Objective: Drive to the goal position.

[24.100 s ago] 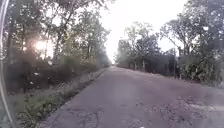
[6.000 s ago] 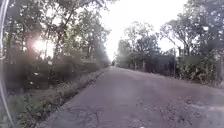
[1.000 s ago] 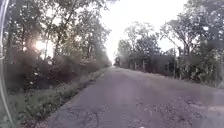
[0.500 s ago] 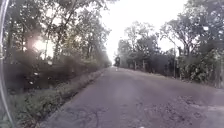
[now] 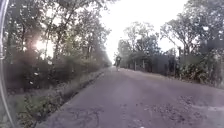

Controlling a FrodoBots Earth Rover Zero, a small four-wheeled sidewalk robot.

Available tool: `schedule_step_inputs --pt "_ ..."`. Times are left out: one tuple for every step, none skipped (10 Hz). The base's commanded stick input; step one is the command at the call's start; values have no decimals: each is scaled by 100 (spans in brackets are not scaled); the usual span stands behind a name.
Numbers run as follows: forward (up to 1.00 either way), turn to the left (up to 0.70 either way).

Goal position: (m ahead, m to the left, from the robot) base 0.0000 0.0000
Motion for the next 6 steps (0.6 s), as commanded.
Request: schedule_step_inputs --pt "10 1" --pt "10 1" --pt "10 1" --pt "10 1" --pt "10 1" --pt "10 1"
